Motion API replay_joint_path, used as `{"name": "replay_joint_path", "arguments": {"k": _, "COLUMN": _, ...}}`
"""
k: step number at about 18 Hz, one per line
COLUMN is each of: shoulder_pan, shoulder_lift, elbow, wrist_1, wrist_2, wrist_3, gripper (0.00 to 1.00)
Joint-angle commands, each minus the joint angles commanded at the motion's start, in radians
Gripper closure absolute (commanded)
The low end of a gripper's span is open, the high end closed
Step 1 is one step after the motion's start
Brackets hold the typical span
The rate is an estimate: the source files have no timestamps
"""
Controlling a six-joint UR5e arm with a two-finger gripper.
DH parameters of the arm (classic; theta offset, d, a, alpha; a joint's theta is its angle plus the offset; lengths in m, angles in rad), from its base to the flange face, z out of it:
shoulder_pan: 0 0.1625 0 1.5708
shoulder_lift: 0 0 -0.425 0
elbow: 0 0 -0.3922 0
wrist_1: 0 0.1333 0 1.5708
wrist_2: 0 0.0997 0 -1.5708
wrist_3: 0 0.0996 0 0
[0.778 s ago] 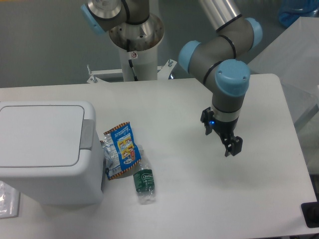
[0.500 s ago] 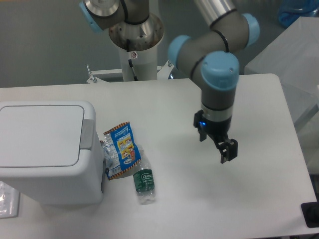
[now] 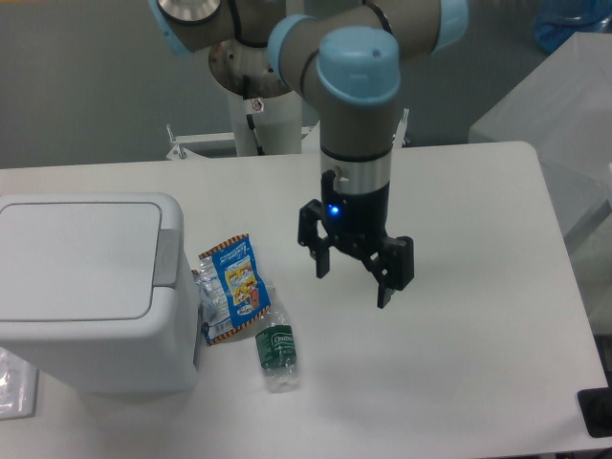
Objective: Open the trash can
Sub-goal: 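Move the open gripper up and over toward the white trash can, then lower the gripper onto the trash can lid's front edge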
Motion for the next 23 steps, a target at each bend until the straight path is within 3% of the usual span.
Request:
{"name": "replay_joint_path", "arguments": {"k": 4, "shoulder_pan": 0.005, "shoulder_lift": 0.002, "elbow": 0.054, "wrist_1": 0.003, "wrist_2": -0.034, "wrist_3": -0.114, "gripper": 0.00}}
{"name": "replay_joint_path", "arguments": {"k": 7, "shoulder_pan": 0.006, "shoulder_lift": -0.002, "elbow": 0.055, "wrist_1": 0.005, "wrist_2": -0.035, "wrist_3": -0.138, "gripper": 0.00}}
{"name": "replay_joint_path", "arguments": {"k": 9, "shoulder_pan": 0.005, "shoulder_lift": -0.002, "elbow": 0.063, "wrist_1": 0.008, "wrist_2": -0.031, "wrist_3": -0.227, "gripper": 0.00}}
{"name": "replay_joint_path", "arguments": {"k": 13, "shoulder_pan": 0.005, "shoulder_lift": -0.011, "elbow": 0.129, "wrist_1": 0.000, "wrist_2": -0.032, "wrist_3": -0.292, "gripper": 0.00}}
{"name": "replay_joint_path", "arguments": {"k": 15, "shoulder_pan": -0.001, "shoulder_lift": -0.003, "elbow": 0.120, "wrist_1": -0.002, "wrist_2": -0.031, "wrist_3": -0.376, "gripper": 0.00}}
{"name": "replay_joint_path", "arguments": {"k": 19, "shoulder_pan": -0.024, "shoulder_lift": -0.005, "elbow": 0.121, "wrist_1": 0.014, "wrist_2": -0.035, "wrist_3": -0.676, "gripper": 0.00}}
{"name": "replay_joint_path", "arguments": {"k": 23, "shoulder_pan": -0.077, "shoulder_lift": 0.000, "elbow": 0.060, "wrist_1": 0.014, "wrist_2": -0.034, "wrist_3": -0.698, "gripper": 0.00}}
